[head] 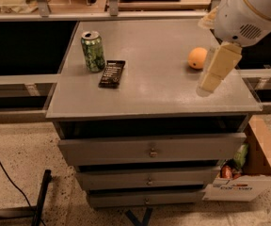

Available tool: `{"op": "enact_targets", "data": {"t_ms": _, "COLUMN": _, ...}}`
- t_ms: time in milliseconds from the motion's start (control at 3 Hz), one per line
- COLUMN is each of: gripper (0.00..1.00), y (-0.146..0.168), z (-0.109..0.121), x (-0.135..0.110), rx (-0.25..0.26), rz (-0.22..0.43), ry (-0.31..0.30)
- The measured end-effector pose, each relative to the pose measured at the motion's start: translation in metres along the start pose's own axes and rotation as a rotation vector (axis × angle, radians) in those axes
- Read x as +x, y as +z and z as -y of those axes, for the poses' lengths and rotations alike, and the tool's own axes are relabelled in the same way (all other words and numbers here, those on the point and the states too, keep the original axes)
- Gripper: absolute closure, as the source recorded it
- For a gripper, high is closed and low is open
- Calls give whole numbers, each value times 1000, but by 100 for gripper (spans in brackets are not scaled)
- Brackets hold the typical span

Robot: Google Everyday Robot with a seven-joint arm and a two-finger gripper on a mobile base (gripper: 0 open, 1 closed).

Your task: Knock green can over

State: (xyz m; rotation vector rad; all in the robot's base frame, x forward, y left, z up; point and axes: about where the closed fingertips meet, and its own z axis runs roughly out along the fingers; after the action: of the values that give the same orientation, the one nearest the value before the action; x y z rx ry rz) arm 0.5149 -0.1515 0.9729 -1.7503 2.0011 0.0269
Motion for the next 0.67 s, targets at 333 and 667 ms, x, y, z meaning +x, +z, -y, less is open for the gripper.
{"op": "enact_targets", "data": {"t_ms": 333, "gripper": 0, "y": 40, "z": 18, "x": -43, "rx": -34, "rz": 77, "ry": -49}}
{"op": "enact_targets", "data": {"t_ms": 667, "gripper": 0, "y": 40, "z": 18, "x": -44, "rx": -35, "rz": 77, "ry": -49}}
